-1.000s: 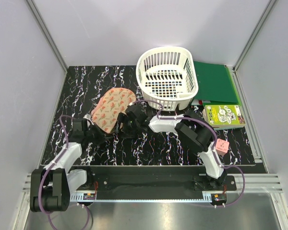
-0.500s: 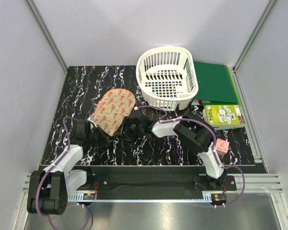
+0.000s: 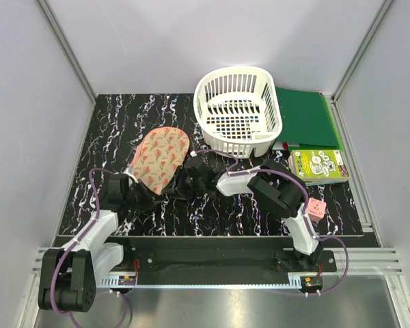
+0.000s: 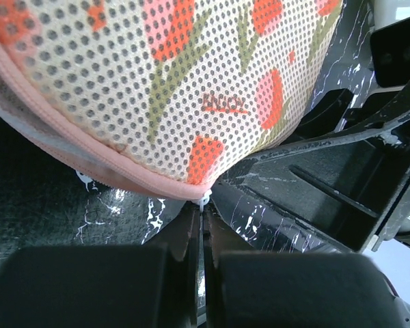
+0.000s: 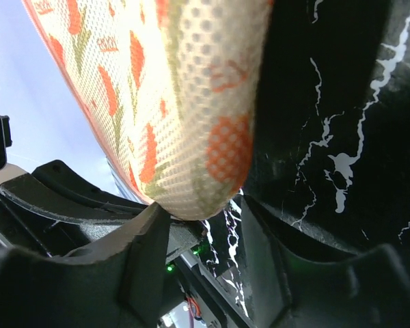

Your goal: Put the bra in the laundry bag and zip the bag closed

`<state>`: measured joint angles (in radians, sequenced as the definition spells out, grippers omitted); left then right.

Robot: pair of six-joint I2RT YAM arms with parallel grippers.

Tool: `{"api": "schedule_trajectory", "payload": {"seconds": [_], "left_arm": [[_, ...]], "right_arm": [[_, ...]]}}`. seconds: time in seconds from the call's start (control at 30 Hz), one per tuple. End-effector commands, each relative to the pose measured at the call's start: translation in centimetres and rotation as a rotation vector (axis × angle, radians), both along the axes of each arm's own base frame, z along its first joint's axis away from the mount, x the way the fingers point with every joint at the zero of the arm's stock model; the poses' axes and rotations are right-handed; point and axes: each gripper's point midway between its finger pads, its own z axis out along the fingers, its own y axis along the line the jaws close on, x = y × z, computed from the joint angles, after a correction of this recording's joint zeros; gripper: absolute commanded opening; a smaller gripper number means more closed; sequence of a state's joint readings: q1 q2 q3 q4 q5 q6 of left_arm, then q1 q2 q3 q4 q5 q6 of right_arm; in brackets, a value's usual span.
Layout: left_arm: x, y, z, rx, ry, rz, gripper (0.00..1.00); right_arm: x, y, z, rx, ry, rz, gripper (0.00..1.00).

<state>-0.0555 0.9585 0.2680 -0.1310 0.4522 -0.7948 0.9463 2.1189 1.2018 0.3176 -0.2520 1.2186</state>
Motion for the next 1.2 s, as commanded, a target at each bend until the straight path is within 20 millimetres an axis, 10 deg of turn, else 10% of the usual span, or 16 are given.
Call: {"api": "schedule_trajectory", "payload": {"seconds": [0.0,0.23,0.53,0.77,0.97,1.17], "left_arm": [[-0.6,-0.7,0.1,-0.030,0.005,-0.033,0.00],[-0.5,-0.7,0.2,-0.028,0.004,-0.026,0.00],[0.9,1.4,-0.1,0.050,0.019,0.031,0.00],[2.2,6.8,-0.6,0.103,0.054,0.192,0.00],[2.6,5.0,0.9,0.040,0.007,0.107,0.00],[1.5,0.8,2.0,-0.032,-0.015,0.028,0.00]], "right_arm": [[3.8,0.1,3.5,0.032,-0.157,-0.074,0.47],[4.7,0.1,4.1,0.050,-0.257,-0.046,0.00],[5.3,-4.1,2.1,-0.052,-0.235,-0.118,0.00],[5.8,-5.4,1.6,-0.057,-0.248,0.047,0.00],[6.1,-5.6,1.1,-0.139,-0.272,0.178,0.00],[6.6,-4.7,2.6,-0.146,-0.188,0.159,0.47]]}}
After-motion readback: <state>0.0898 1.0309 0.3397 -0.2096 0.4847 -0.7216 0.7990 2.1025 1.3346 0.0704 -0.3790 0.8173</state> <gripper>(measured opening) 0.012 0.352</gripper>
